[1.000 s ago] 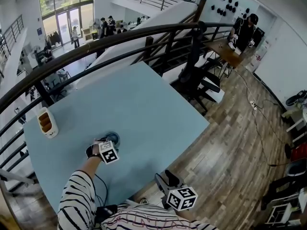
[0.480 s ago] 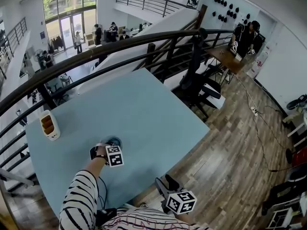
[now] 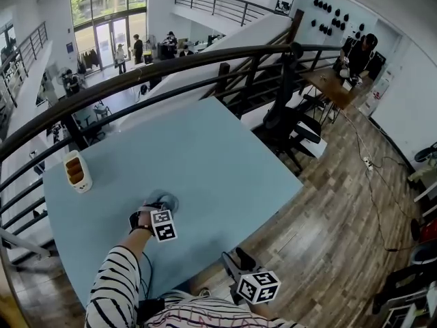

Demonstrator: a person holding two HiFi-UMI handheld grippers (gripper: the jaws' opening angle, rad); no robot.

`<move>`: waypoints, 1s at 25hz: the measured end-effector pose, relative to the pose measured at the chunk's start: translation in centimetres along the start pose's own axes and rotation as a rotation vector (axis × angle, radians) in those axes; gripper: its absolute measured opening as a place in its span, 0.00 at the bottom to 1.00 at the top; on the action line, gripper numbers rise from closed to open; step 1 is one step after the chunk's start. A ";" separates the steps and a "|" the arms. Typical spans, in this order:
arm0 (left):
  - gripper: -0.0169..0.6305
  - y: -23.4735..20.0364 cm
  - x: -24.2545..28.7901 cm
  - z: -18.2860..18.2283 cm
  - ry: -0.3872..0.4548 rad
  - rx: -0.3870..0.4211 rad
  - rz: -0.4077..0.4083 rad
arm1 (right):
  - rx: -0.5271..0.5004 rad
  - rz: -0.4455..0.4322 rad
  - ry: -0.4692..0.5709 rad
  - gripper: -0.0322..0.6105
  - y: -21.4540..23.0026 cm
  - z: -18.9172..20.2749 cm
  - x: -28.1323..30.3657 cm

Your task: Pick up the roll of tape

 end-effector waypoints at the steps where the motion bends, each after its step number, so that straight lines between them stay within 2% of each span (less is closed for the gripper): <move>1: 0.13 -0.2 -0.5 -0.2 0.015 -0.014 -0.019 | -0.002 -0.009 -0.004 0.38 -0.1 0.1 0.0; 8: 0.13 -0.1 -5.4 -1.3 0.121 -0.115 -0.154 | -0.037 -0.088 -0.018 0.38 -1.9 0.4 0.1; 18: 0.13 3.9 -12.3 -0.8 0.203 -0.253 -0.326 | -0.073 -0.190 -0.024 0.38 -4.1 1.1 -0.6; 25: 0.13 6.8 -17.2 -0.8 0.289 -0.395 -0.455 | -0.105 -0.220 -0.002 0.38 -5.3 0.9 -1.0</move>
Point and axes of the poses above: the fingertips, and each gripper's own axes: x forward along the fingers, y to its right, z out of its underside, the point moved 1 cm from there along -x, backward along the fingers, and after that the axes turned 6 degrees about y, right-handed, at the moved point
